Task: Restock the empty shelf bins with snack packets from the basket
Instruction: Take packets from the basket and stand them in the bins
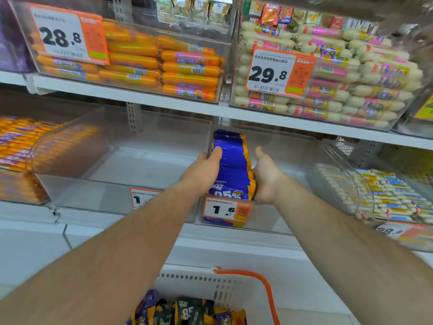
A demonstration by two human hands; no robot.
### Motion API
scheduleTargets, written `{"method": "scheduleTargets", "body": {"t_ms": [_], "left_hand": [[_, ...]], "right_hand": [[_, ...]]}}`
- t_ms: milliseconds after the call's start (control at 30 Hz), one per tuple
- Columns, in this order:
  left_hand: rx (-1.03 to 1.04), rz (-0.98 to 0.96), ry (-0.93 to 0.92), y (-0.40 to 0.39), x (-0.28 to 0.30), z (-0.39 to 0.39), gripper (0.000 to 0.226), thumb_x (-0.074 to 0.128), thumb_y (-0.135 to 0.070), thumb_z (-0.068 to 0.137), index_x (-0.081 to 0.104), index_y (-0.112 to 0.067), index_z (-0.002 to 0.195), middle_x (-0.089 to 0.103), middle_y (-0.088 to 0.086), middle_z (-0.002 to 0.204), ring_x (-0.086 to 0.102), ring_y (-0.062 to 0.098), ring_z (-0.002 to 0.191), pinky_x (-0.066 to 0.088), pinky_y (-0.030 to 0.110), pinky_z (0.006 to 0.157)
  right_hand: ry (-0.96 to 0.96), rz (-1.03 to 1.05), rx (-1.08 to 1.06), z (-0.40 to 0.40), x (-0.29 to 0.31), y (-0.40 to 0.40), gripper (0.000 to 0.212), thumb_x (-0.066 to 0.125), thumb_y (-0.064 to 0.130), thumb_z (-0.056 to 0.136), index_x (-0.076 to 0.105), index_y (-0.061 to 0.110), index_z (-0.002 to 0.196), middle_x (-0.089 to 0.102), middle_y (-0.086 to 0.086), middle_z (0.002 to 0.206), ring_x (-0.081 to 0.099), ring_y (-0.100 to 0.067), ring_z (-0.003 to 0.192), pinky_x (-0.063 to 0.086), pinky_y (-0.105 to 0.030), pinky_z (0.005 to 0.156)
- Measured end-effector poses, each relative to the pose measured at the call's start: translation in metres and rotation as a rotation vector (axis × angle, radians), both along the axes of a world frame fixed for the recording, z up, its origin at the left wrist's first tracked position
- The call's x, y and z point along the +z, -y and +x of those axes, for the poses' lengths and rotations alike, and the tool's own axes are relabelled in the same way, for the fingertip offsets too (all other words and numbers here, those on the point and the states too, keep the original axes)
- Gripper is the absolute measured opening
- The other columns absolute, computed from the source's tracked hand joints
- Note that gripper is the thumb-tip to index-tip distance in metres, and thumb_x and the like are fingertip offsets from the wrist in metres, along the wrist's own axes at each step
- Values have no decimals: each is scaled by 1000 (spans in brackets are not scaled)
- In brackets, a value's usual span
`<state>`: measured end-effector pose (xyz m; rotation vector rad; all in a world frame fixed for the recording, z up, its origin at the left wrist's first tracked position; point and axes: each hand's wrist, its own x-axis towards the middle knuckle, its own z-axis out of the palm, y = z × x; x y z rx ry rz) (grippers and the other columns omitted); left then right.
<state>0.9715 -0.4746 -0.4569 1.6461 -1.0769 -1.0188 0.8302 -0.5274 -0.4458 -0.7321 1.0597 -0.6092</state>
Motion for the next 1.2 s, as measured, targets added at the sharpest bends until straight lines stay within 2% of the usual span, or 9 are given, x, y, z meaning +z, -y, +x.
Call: {"method": "scheduleTargets", "body": {"t_ms": [200, 367, 467, 533, 700, 900, 1000, 1100, 1200], "left_hand": [[-22, 37, -151, 6, 0, 4, 54, 25, -67, 95, 52, -28, 122, 75, 1, 98, 74, 18, 82, 56, 36, 82], [6, 39, -147, 13, -4, 8, 53, 20, -58, 102, 59, -21, 102, 75, -2, 72, 72, 10, 62, 49, 22, 54], [16, 61, -137, 16, -8, 11, 45, 24, -49, 104, 54, -19, 88, 71, -5, 60, 68, 7, 52, 47, 19, 48], [22, 68, -156, 17, -9, 12, 40, 26, -43, 105, 53, -19, 88, 68, -6, 55, 66, 7, 52, 48, 19, 51], [14, 68, -236, 16, -11, 10, 41, 30, -48, 102, 55, -16, 106, 76, 4, 89, 74, 17, 82, 58, 37, 85], [29, 41, -144, 15, -10, 8, 47, 28, -51, 97, 57, -16, 109, 72, 5, 105, 70, 21, 95, 55, 43, 91], [39, 16, -69, 14, -9, 7, 51, 25, -52, 89, 59, -18, 107, 69, 5, 112, 66, 26, 104, 50, 48, 97], [50, 30, -122, 12, -9, 8, 45, 26, -52, 94, 59, -21, 100, 72, 6, 100, 70, 23, 94, 53, 46, 94], [49, 35, -118, 14, -11, 9, 42, 26, -49, 99, 58, -22, 101, 73, 5, 99, 71, 21, 92, 54, 46, 92]], "right_hand": [[-117, -29, 8, 6, -3, 20, 93, 20, 89, 79, 72, 13, 91, 75, -15, 87, 74, -33, 72, 60, -40, 57], [-245, -40, 29, -2, -6, 41, 108, 18, 94, 74, 67, 9, 117, 70, -13, 118, 69, -31, 104, 54, -40, 87], [-300, -133, -54, 10, -6, 61, 85, 23, 82, 87, 70, 12, 95, 76, -8, 86, 73, -23, 73, 57, -31, 71], [-275, -177, -111, 17, -2, 68, 71, 24, 69, 96, 53, 14, 62, 58, -2, 47, 59, -16, 41, 51, -21, 50], [-339, -263, -190, 4, -26, 98, 90, 27, 90, 78, 71, 12, 88, 44, 4, 56, 42, -13, 50, 36, -28, 65], [-376, -364, -174, 28, -1, 102, 65, 24, 62, 100, 36, 17, 54, 37, 4, 33, 39, -9, 27, 38, -15, 42], [-326, -369, -160, 18, -12, 109, 73, 34, 83, 83, 52, 15, 64, 47, 2, 47, 47, -14, 43, 42, -23, 58], [-356, -385, -200, 3, -35, 139, 101, 43, 96, 58, 67, 9, 103, 55, -1, 67, 51, -16, 62, 43, -28, 65], [-307, -391, -175, 16, -9, 106, 70, 31, 74, 92, 53, 12, 70, 48, 2, 40, 47, -11, 32, 39, -12, 42]]}}
